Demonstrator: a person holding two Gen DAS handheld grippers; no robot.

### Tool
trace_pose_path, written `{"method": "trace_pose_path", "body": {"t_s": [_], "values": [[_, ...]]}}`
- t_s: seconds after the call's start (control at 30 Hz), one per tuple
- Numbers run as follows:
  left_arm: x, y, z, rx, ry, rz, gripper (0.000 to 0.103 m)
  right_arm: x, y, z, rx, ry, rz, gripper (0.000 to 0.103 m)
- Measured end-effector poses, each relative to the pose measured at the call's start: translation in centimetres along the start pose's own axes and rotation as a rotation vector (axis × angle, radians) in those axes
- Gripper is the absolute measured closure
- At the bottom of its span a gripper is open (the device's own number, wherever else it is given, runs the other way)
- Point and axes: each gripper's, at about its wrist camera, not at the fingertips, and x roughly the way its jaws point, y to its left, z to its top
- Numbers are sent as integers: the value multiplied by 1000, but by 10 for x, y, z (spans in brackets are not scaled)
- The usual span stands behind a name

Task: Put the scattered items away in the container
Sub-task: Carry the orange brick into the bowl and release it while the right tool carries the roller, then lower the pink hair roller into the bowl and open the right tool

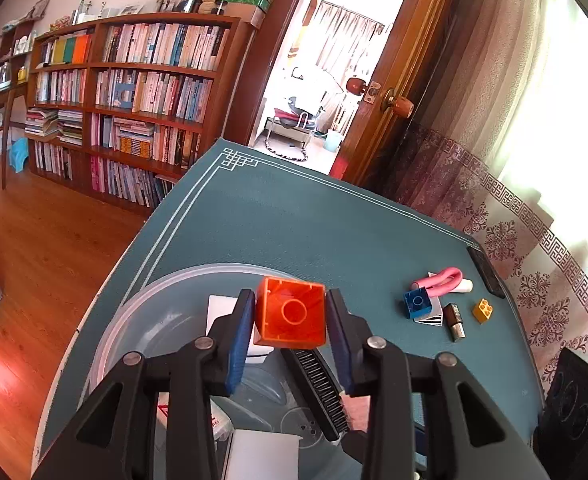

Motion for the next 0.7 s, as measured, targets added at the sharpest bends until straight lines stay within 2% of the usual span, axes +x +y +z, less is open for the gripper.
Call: {"method": "trace_pose_path", "body": {"t_s": [0.03, 0.07, 0.33, 0.4, 0.7], "values": [[0, 1, 0, -10, 0, 8, 25, 2, -1, 1, 3, 9, 4, 70], [0, 2, -1, -14, -6, 13, 21, 3, -2, 0, 8, 15, 9, 70], [0, 6, -1, -21, -12, 47, 21, -4, -18, -2, 39, -1, 5, 69], [2, 7, -2, -29, -6, 54, 20, -6, -20, 0, 46, -5, 13, 66], [4, 7, -5, -43, 2, 52, 19, -4, -14, -2, 25, 3, 37, 62]]}}
